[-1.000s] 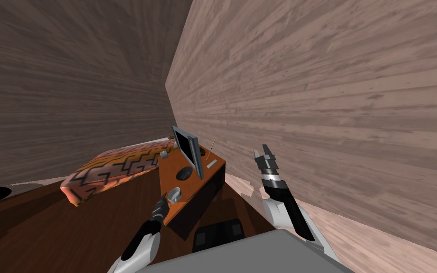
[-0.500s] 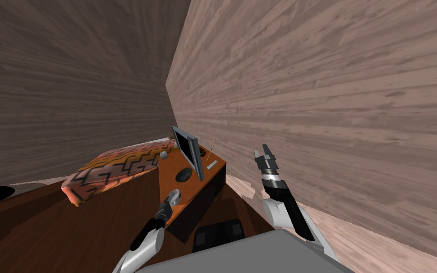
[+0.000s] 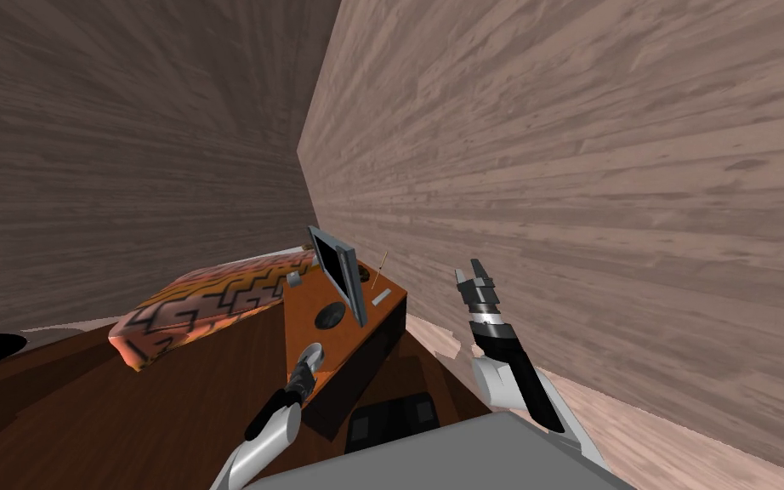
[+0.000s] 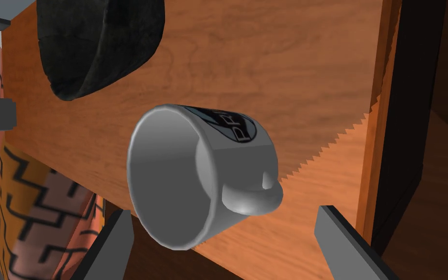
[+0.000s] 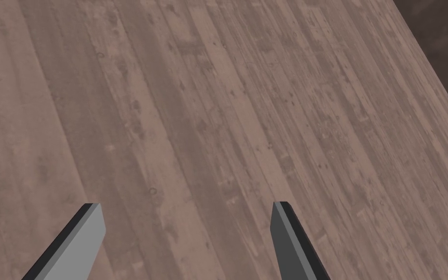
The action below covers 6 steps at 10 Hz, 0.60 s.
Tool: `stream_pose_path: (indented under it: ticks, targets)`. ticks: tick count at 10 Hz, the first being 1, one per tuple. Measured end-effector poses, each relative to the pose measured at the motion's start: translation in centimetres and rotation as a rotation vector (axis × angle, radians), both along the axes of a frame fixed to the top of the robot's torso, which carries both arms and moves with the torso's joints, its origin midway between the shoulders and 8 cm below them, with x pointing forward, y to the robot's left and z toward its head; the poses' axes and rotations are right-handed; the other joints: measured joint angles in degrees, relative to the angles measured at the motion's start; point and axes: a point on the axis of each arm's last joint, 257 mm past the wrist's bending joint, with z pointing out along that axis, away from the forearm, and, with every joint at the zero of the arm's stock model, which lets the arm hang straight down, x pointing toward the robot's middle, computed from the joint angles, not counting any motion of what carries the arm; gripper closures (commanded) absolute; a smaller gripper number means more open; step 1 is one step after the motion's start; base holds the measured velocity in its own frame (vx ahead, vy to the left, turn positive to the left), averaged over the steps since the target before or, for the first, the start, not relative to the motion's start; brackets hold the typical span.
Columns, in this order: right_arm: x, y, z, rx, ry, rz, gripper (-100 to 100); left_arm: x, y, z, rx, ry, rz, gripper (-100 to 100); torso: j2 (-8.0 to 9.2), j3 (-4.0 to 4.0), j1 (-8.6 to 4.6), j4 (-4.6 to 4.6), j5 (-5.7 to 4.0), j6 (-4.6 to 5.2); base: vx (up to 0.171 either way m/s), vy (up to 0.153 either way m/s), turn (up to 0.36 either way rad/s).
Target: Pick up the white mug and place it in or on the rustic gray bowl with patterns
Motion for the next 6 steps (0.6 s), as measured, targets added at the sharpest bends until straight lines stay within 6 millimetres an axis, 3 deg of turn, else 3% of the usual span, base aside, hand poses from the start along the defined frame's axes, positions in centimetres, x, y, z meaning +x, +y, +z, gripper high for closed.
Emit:
stream_pose_path:
  ticks: [1,2,3,6]
  targets:
    - [0.0,0.0,0.0,0.000,0.000,0.000,0,0.0,0.0,0.0,0.000,0.000,0.000,-100,0.05,0.03,-0.01,0.01,0.00,0.00,0.007,-0.001,0.182]
    - [0.0,0.0,0.0,0.000,0.000,0.000,0,0.8,-0.7,-0.2,-0.006,-0.001,-0.016,-100,0.03,0.02,-0.01,0.01,0.00,-0.02,0.013,-0.009,0.327]
    - [0.0,0.0,0.0,0.000,0.000,0.000,0,2.0,-1.8,-0.2,-0.012,-0.008,-0.041,-100,0.00,0.00,-0.04,0.00,-0.01,-0.03,0.013,-0.016,0.081]
    - [0.0,0.0,0.0,0.000,0.000,0.000,0,3.3,-3.4,-0.7,-0.020,-0.007,-0.083,-100,0.03,0.02,-0.03,0.01,-0.01,0.01,0.009,-0.005,0.142]
